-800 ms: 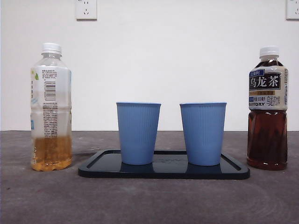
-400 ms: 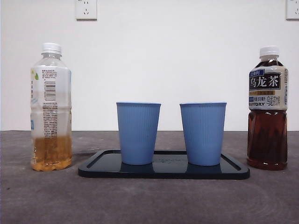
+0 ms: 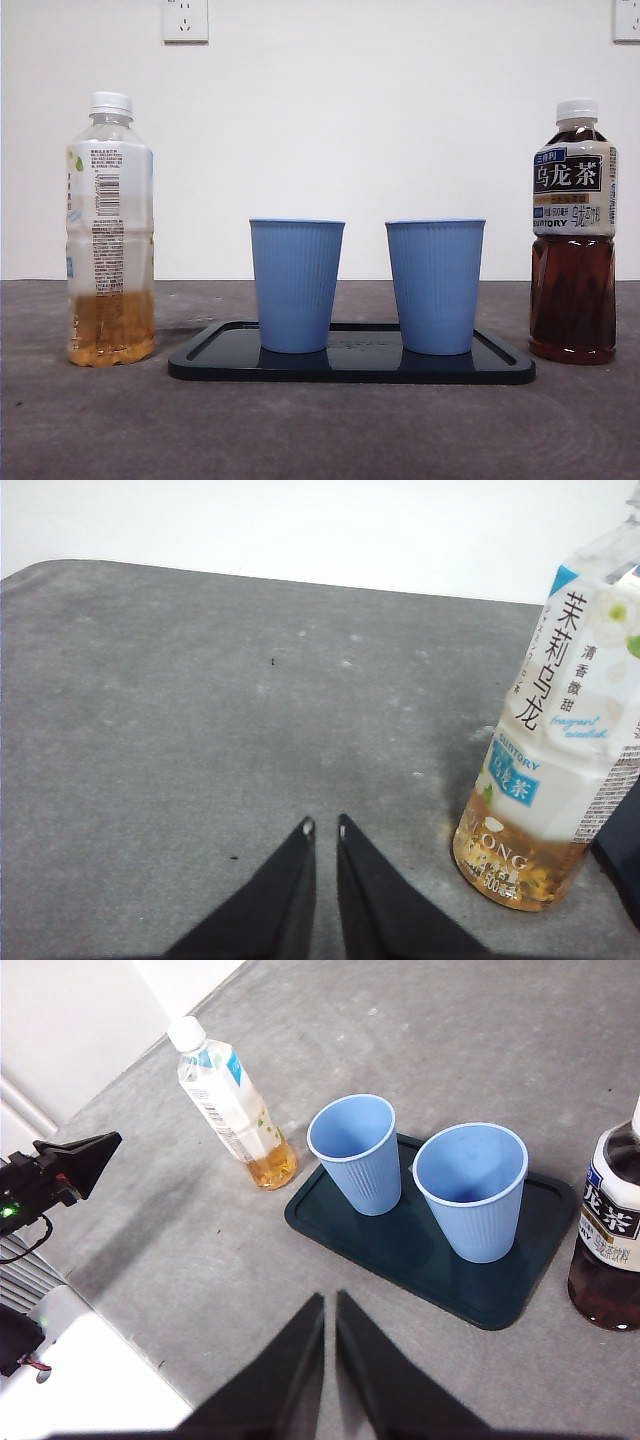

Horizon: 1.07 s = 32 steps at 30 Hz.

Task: Pour the drink into the cup

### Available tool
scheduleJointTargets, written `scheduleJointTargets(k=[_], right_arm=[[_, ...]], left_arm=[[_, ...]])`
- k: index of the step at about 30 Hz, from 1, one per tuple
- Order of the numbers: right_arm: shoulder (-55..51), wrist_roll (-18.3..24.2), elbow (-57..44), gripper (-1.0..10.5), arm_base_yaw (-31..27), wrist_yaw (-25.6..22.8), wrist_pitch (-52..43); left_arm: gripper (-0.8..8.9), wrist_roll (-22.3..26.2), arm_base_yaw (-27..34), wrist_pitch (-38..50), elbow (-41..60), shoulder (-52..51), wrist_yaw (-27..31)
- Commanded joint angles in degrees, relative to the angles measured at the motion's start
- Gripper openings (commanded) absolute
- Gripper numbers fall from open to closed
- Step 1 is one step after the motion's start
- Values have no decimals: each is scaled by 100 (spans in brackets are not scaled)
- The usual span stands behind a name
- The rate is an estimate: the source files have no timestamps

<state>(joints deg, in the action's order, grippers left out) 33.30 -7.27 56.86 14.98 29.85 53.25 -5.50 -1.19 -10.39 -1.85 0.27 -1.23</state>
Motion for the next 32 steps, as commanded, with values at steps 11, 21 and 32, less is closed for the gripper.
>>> scheduleJointTargets(k=[11,21,32], right_arm=[[-72,63,79,16,-90,17,-79],[-1438,236,-2229,16,-1419,-584,-2391],[-2988,299,-4900,15,-1550,-2625,-3851]], left_arm=[[33,-2,-4,-31,116,-9,20],[33,-2,-2,-31,116,-9,20],[33,-2,0,-31,116,-9,20]])
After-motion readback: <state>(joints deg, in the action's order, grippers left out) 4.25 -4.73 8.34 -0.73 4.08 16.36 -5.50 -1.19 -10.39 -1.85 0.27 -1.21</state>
